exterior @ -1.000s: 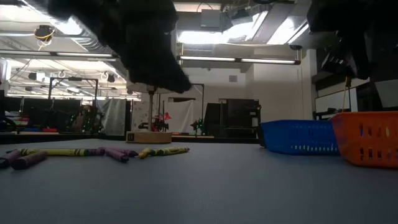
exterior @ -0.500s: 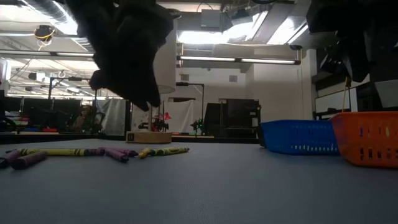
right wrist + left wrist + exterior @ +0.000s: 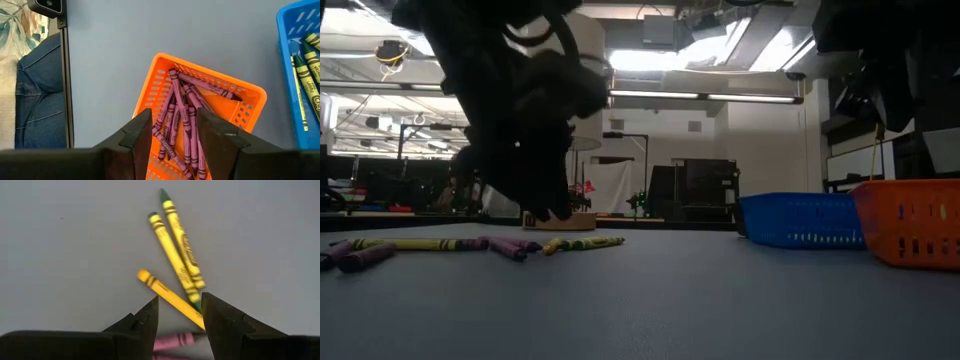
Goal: Sort crayons
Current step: Put the yellow crayon into the black bin
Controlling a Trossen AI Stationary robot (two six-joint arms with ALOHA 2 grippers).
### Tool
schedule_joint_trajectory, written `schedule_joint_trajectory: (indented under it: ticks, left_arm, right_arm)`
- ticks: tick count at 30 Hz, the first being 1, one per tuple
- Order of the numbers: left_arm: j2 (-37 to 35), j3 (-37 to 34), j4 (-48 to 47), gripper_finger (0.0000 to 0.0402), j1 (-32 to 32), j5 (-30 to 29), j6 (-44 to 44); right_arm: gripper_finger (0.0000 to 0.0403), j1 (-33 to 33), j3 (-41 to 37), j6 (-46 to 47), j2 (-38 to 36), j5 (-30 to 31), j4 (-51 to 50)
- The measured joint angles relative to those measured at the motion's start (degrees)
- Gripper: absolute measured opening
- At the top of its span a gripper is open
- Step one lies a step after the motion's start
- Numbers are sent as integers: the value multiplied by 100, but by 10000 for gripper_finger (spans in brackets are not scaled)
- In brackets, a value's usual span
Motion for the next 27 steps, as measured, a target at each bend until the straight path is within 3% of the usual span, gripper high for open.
schedule_joint_trajectory:
  ticks: [8,27]
  left_arm:
    - [360,0,137,132,211,-1,-134]
    - [487,15,-59,133,223,91,-239]
  right_arm:
    - [154,1,0,-2,0,-1,2]
    - [154,0,0,-2,0,2,4]
